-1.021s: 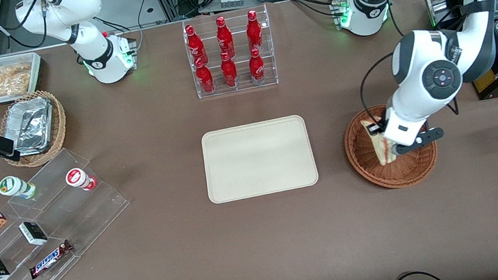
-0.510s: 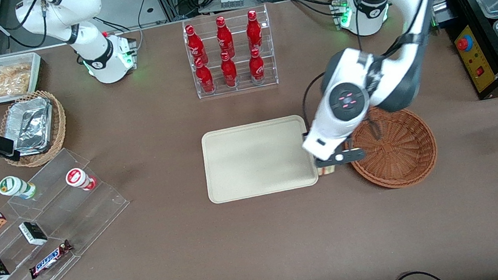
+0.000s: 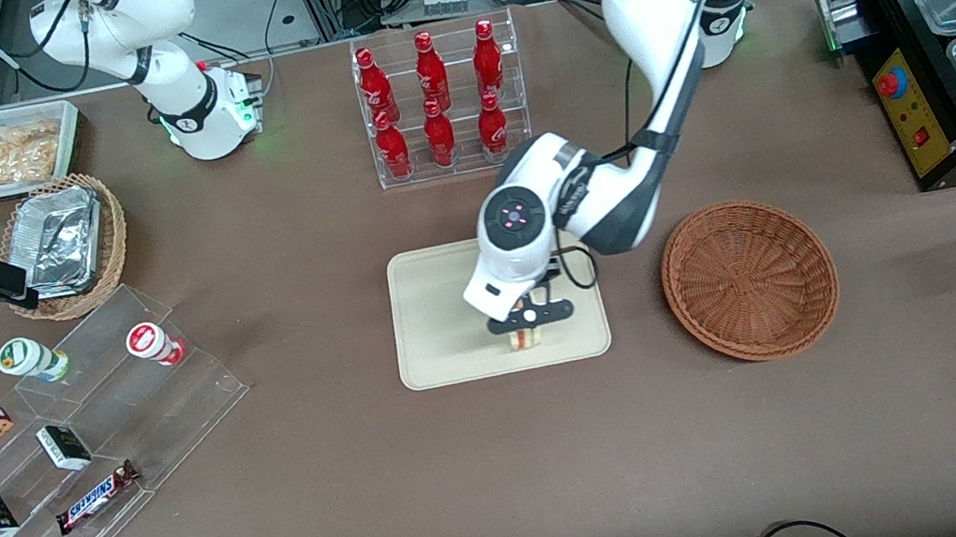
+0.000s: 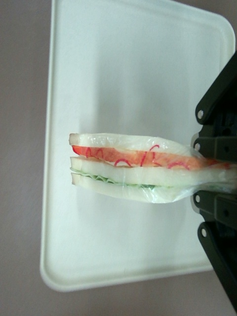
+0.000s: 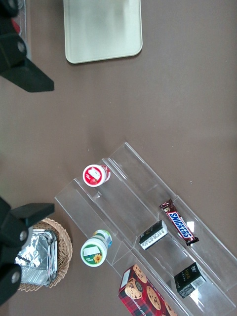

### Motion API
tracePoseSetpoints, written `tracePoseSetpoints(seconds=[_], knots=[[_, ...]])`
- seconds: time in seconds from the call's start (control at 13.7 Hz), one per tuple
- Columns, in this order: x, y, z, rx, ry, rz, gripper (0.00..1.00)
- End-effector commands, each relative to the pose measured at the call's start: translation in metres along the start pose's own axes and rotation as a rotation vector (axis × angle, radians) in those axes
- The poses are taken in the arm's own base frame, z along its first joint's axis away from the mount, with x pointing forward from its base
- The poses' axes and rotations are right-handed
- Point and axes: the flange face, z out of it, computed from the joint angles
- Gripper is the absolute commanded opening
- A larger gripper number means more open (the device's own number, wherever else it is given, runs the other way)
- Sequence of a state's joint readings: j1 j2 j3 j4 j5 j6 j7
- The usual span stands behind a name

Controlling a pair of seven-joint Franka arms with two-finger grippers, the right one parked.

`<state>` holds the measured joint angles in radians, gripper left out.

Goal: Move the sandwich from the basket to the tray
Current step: 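Lift the sandwich and carry it over the cream tray, then lower the sandwich onto the tray and open the left gripper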

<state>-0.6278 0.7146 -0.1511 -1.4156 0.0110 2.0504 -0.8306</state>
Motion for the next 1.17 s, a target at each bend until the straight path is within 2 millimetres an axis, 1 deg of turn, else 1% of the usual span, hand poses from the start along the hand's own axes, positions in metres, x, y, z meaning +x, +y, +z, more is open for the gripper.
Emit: tracePoseSetpoints(seconds=[0.0,0.15,0.22,0.29,0.36,0.44,0.51,0.58,0.73,0.88,0.95,1.02,1.09], knots=[[-0.013,0.026,0.009,-0.001,0.033,-0.02,0.02],[-0.021,0.031,0.014,0.022,0.051,-0.013,0.03],[-0.019,0.029,0.019,0.035,0.057,-0.01,0.04],[-0.019,0.029,0.019,0.035,0.058,-0.01,0.07],[-0.016,0.028,0.018,0.033,0.058,-0.016,0.17],[-0.015,0.027,0.019,0.034,0.059,-0.013,0.38],[-0.015,0.026,0.02,0.037,0.057,-0.001,0.93],[-0.014,0.025,0.021,0.037,0.055,-0.002,1.0],[-0.015,0.026,0.018,0.033,0.058,-0.004,1.0],[-0.017,0.029,0.009,0.023,0.069,-0.009,1.0],[-0.015,0.028,-0.001,0.017,0.079,-0.007,1.0],[-0.014,0.025,-0.017,0.011,0.091,-0.01,1.0],[-0.014,0.019,-0.042,0.008,0.107,-0.016,1.0]])
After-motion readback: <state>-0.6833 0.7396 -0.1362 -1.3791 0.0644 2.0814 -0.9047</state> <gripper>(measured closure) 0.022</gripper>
